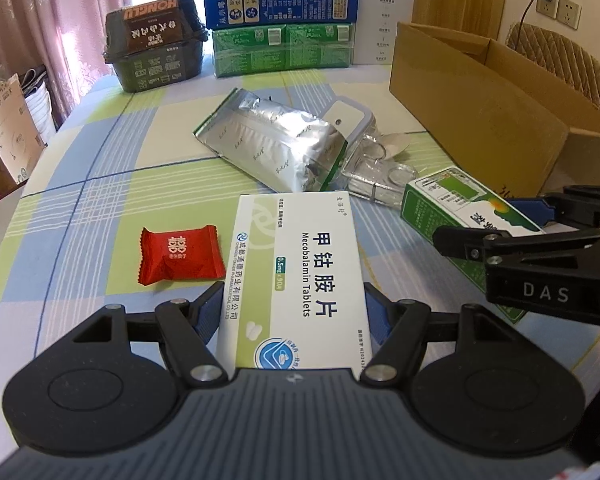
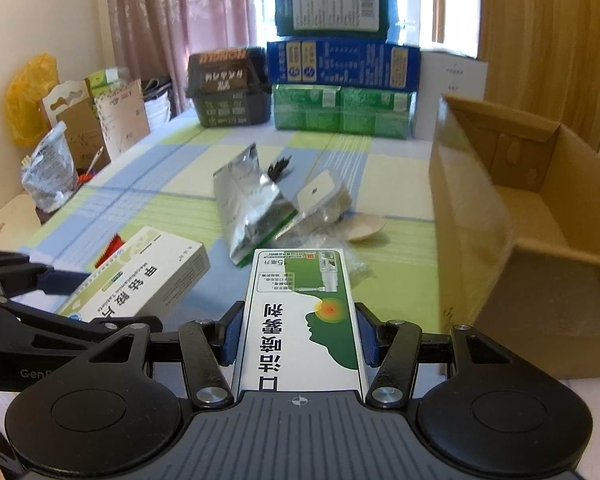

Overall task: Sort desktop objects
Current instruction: 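Carry both held boxes over the cardboard box with both tools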

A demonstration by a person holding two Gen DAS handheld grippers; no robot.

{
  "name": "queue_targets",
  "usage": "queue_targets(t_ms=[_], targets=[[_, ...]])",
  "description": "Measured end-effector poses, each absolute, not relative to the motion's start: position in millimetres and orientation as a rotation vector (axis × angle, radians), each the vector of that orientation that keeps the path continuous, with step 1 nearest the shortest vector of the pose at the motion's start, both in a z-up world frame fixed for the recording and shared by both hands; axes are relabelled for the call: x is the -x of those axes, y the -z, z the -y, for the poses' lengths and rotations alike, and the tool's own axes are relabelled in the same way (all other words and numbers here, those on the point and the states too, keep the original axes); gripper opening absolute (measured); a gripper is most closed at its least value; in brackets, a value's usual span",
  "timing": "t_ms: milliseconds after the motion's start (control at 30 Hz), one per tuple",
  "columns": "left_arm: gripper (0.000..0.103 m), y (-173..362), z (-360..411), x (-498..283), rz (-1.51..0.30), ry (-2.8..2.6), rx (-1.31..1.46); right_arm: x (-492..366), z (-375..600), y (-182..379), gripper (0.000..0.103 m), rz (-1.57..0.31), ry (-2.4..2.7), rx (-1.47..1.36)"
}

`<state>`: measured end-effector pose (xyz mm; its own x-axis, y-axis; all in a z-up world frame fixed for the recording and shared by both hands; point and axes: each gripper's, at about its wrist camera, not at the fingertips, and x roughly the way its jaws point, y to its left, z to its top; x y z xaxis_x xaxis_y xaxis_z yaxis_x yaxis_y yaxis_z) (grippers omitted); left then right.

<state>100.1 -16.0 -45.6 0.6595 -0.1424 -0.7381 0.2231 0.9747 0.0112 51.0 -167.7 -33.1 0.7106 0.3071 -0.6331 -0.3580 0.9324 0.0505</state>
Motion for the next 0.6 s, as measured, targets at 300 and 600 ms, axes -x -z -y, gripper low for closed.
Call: queue_targets(t_ms=[300,600], targets=[[0.066,9.5,29.3,-73.0,-0.796,0.178,-0.062,-29.4,193.1,-11.1,0.053,-0.627,-0.35,0.054],[0.066,-41.6,63.2,-59.8,-0.728,0.207,-0.079,-23.5,227.1,-57.3,0.053,-0.565,-0.306,0.017]])
